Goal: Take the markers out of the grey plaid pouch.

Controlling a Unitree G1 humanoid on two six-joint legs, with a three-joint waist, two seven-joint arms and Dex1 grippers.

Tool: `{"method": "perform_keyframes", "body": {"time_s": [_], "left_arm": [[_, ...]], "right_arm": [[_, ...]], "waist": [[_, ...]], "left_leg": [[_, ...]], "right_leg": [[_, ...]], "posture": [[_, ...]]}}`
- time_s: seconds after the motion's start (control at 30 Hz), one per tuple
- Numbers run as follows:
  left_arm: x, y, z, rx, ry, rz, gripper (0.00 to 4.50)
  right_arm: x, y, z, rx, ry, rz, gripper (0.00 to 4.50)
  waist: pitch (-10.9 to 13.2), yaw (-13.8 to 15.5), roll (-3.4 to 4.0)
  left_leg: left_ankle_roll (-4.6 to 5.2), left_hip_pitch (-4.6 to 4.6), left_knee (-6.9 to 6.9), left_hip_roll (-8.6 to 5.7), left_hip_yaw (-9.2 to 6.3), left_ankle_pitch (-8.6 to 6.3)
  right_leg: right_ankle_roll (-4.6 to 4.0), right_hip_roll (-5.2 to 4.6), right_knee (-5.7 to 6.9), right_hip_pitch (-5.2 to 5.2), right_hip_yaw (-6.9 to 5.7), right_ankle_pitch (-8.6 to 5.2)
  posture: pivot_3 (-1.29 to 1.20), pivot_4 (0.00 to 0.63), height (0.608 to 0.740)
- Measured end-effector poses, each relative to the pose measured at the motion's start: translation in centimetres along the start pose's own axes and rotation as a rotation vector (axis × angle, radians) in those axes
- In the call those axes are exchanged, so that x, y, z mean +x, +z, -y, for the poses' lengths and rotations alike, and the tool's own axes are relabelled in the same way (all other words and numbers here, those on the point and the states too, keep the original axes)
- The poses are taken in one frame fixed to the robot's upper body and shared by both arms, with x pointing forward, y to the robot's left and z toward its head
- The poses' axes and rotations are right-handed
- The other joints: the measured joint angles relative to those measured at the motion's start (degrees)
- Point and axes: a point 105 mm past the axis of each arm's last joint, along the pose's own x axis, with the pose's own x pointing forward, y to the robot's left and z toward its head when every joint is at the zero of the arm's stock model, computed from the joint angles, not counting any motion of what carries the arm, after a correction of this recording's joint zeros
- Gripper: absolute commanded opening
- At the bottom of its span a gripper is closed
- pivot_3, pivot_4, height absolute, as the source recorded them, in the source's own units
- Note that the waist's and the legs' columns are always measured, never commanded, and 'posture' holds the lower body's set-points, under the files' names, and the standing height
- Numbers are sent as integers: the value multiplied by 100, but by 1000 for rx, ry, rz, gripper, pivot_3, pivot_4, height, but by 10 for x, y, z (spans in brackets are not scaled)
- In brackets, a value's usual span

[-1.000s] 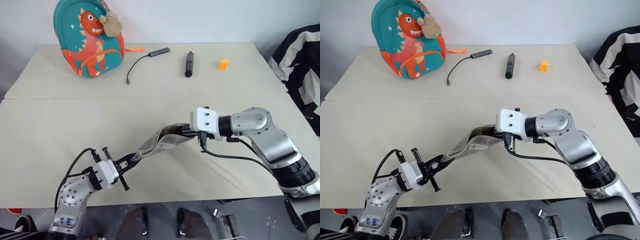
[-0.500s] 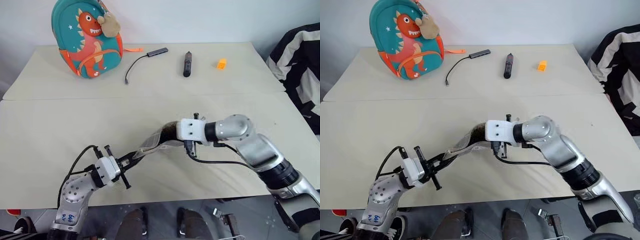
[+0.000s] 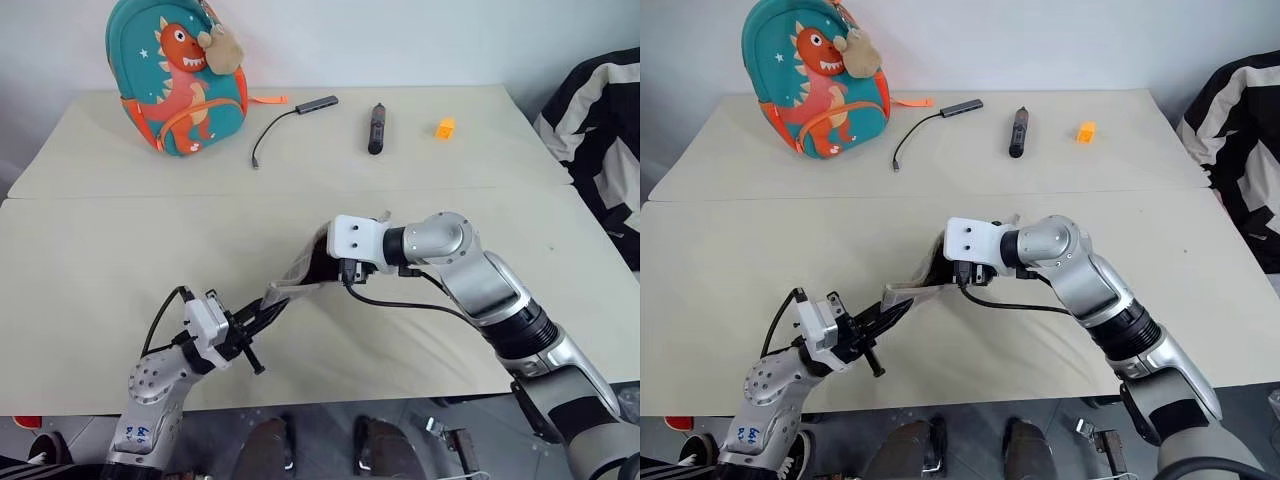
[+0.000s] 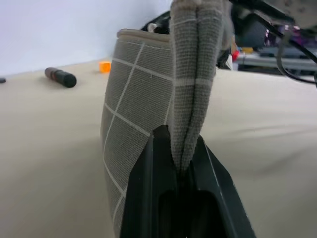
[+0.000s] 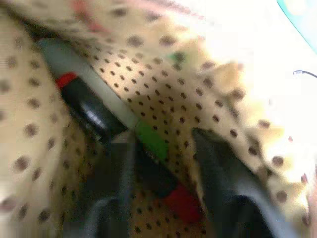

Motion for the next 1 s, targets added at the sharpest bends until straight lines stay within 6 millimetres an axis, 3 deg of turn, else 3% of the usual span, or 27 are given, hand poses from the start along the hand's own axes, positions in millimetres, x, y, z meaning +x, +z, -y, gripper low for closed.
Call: {"method": "perform_keyframes", "body": {"time_s": [0.13,0.17,0.6,0.73,1.0], "left_arm": [[0,1,-5,-57,35,19,0],[0,2,-7,-80,43,28,0],[-2,9,-12,-274,26,72,0],[-5,10,-16,-343,41,95,0],[-12,10,-18,-434,25,107,0]], "right_arm": [[-1,1,-1,-9,10,0,4312],[-2,2,-2,-14,13,1,4457],[-5,15,-9,-6,51,40,4457],[-6,16,-9,-12,54,44,3582],[-9,25,-9,-80,71,22,3582]], "waist": [[0,0,0],[0,1,0],[0,-1,0],[0,-1,0],[0,-4,0]], "left_leg": [[-2,0,2,2,0,1],[-2,0,2,2,0,1],[-2,-1,13,4,1,1],[-3,-1,14,5,1,1],[-4,-2,14,5,2,0]], "right_leg": [[-1,1,3,-1,0,0],[-1,1,3,-1,0,0],[-1,3,7,-1,0,1],[-3,3,7,-1,0,1],[-4,4,6,-2,0,1]], "posture": [[0,150,740],[0,150,740],[0,150,740],[0,150,740],[0,150,740]]}}
